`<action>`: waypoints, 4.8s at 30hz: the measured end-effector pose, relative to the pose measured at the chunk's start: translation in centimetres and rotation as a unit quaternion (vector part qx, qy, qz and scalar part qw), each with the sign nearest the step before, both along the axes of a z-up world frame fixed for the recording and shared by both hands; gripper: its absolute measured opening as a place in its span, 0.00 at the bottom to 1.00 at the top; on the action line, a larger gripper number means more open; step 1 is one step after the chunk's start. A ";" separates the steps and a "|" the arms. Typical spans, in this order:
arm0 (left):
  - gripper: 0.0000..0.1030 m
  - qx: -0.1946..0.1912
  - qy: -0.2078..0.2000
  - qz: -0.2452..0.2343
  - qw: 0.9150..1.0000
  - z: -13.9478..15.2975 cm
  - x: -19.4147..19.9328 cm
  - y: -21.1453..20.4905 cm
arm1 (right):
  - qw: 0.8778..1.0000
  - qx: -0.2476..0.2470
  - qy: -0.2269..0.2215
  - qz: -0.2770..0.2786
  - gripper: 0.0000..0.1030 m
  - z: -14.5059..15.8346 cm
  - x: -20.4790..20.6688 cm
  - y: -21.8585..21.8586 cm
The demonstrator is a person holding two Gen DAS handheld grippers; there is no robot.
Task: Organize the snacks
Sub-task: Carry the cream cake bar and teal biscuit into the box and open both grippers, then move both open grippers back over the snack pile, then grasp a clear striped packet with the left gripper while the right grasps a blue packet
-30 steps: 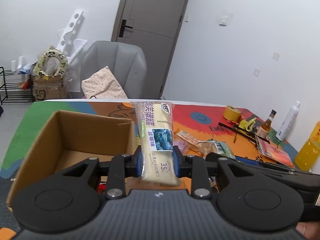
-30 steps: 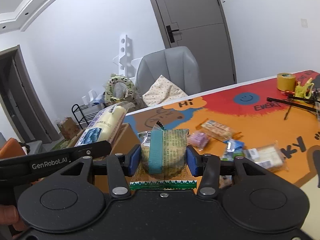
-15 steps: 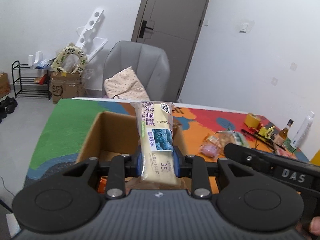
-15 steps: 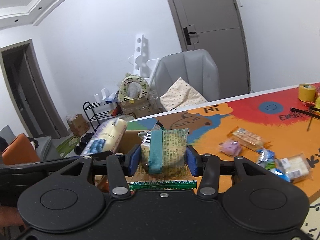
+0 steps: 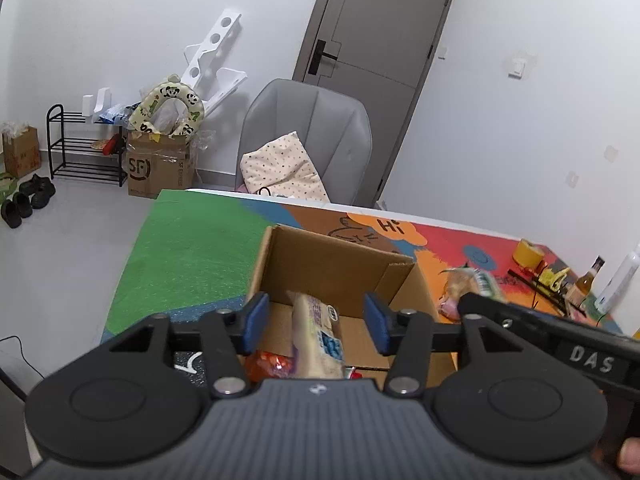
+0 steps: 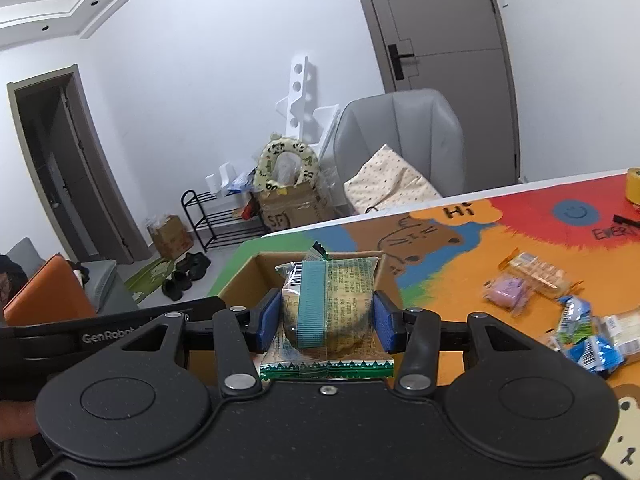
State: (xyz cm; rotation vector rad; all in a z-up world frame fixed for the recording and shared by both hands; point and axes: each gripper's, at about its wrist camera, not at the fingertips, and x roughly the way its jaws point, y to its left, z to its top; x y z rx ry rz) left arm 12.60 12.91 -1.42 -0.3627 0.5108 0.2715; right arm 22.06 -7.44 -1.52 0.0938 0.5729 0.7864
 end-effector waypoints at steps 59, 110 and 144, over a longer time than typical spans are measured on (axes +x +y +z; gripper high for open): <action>0.93 0.019 0.060 -0.163 0.985 -1.7 8.3 -15.7 | 0.982 -0.025 0.060 -0.177 1.00 -3.6 3.5 -18.7; 0.39 0.046 0.134 -0.131 0.981 -9.9 18.6 -21.0 | 0.979 0.038 0.162 -0.119 0.06 -10.0 8.8 -20.2; 0.17 -0.004 0.079 -0.152 0.985 -5.8 13.0 -17.8 | 0.978 0.027 0.129 -0.163 0.24 -8.4 7.0 -16.9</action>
